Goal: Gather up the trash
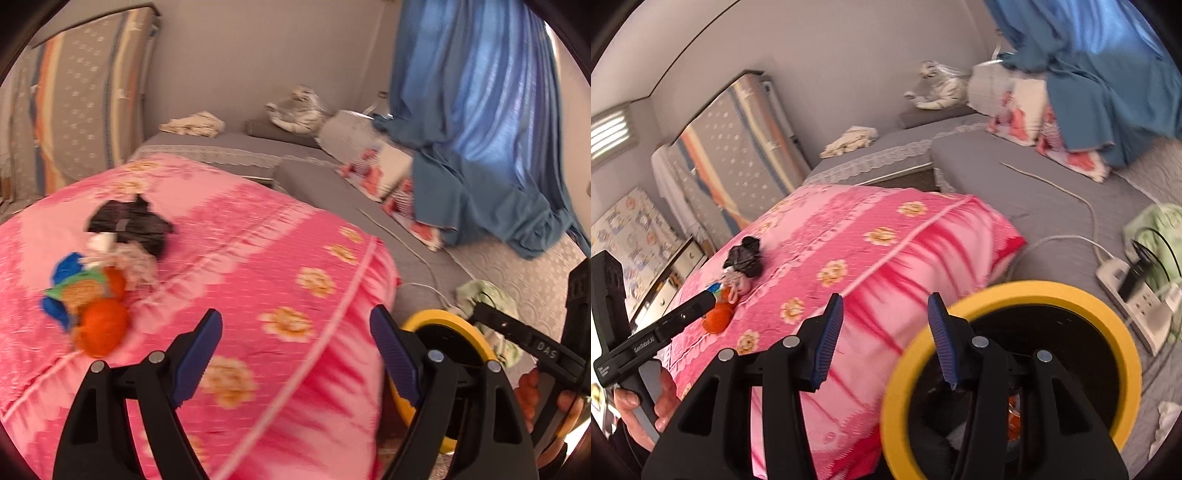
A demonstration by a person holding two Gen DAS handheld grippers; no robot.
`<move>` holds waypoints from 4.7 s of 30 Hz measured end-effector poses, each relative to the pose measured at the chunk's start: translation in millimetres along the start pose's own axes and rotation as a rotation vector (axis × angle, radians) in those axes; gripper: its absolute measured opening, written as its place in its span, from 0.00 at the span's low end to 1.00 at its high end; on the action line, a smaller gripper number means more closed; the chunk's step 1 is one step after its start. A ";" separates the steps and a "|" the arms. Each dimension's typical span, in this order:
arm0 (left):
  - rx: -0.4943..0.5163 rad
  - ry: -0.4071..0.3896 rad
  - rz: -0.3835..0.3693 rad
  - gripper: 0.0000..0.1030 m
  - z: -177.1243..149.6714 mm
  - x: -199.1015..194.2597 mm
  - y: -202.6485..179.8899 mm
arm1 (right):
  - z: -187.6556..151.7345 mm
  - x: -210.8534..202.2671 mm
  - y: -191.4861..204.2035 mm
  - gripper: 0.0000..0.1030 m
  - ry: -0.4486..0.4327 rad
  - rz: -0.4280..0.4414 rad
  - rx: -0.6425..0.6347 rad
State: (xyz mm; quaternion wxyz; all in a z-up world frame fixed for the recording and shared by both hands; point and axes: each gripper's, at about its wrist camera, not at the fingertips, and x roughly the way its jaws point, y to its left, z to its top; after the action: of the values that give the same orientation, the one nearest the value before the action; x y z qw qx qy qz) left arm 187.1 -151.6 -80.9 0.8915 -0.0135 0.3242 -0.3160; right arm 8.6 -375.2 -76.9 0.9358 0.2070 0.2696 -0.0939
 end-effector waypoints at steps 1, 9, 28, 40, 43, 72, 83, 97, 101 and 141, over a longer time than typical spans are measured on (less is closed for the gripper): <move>-0.010 -0.005 0.018 0.76 0.4 -3.8 9.6 | 1.6 3.5 7.4 0.44 0.003 0.012 -0.015; -0.084 -0.018 0.127 0.76 -4.6 -25.3 75.0 | 10.7 38.7 69.8 0.44 0.044 0.100 -0.132; -0.225 0.051 0.192 0.76 -27.1 -8.4 157.3 | 12.1 149.7 179.1 0.44 0.234 0.254 -0.332; -0.241 0.048 0.202 0.76 -17.1 5.2 166.1 | 57.9 228.2 255.2 0.48 0.315 0.289 -0.463; -0.232 0.055 0.192 0.76 -11.3 10.0 165.5 | 64.5 251.8 270.7 0.49 0.354 0.287 -0.475; -0.132 0.120 0.252 0.10 -1.9 29.7 157.6 | 51.9 340.4 302.8 0.18 0.573 0.266 -0.464; -0.213 0.145 0.235 0.04 -15.6 12.6 169.5 | 46.5 305.7 287.2 0.16 0.583 0.297 -0.441; -0.265 0.148 0.191 0.00 -31.2 -8.7 174.1 | 40.4 260.4 265.7 0.14 0.570 0.339 -0.413; -0.259 0.117 0.198 0.00 -30.1 -21.2 176.2 | 38.0 252.6 259.8 0.14 0.575 0.347 -0.399; -0.331 0.193 0.306 0.16 -2.9 24.5 225.0 | 23.1 197.8 188.7 0.13 0.571 0.412 -0.260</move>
State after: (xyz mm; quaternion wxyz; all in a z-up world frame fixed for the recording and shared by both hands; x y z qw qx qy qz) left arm 324.8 14.9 -148.7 0.8796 -0.0800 0.4534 -0.1197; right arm 239.2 -228.8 -103.1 0.8406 0.1541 0.4821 0.1931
